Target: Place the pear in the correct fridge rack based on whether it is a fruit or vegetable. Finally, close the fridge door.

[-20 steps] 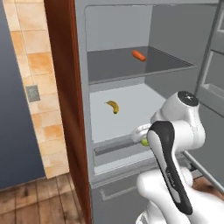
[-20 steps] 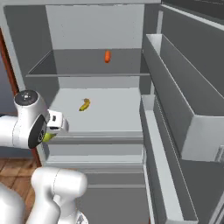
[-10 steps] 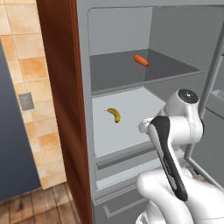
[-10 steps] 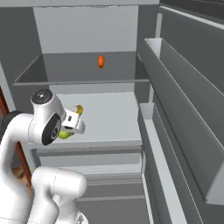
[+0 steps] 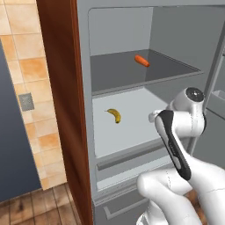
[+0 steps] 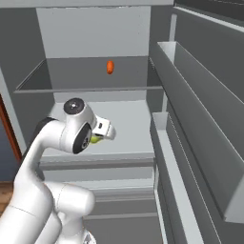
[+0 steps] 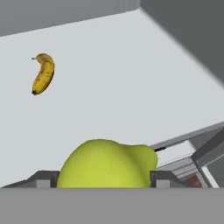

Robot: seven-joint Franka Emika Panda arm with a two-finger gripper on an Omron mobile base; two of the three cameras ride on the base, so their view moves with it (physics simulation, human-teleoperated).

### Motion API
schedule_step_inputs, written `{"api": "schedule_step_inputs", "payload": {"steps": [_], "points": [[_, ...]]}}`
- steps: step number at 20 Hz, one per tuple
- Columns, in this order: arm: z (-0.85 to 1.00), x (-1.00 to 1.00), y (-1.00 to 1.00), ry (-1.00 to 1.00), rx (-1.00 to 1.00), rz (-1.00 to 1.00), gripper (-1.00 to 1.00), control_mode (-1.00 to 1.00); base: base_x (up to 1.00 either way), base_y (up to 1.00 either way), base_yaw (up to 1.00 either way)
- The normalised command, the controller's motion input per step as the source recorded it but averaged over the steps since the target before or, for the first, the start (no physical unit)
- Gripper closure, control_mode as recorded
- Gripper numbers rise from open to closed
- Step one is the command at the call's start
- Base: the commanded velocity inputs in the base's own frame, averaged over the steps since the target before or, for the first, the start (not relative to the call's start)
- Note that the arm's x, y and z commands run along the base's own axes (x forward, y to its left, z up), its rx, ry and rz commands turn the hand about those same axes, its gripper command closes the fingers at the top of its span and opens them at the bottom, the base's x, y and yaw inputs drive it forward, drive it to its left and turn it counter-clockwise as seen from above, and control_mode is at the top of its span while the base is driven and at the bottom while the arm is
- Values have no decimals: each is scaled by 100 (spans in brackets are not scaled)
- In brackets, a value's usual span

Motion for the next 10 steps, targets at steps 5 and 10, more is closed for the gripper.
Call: {"api": "schedule_step_inputs", "payload": {"steps": [5,10], "points": [[-12,32,-13,-11,0,8,100,-100,0,0,0],[-3,58,0,0,0,0,100,-100,0,0,0]]}}
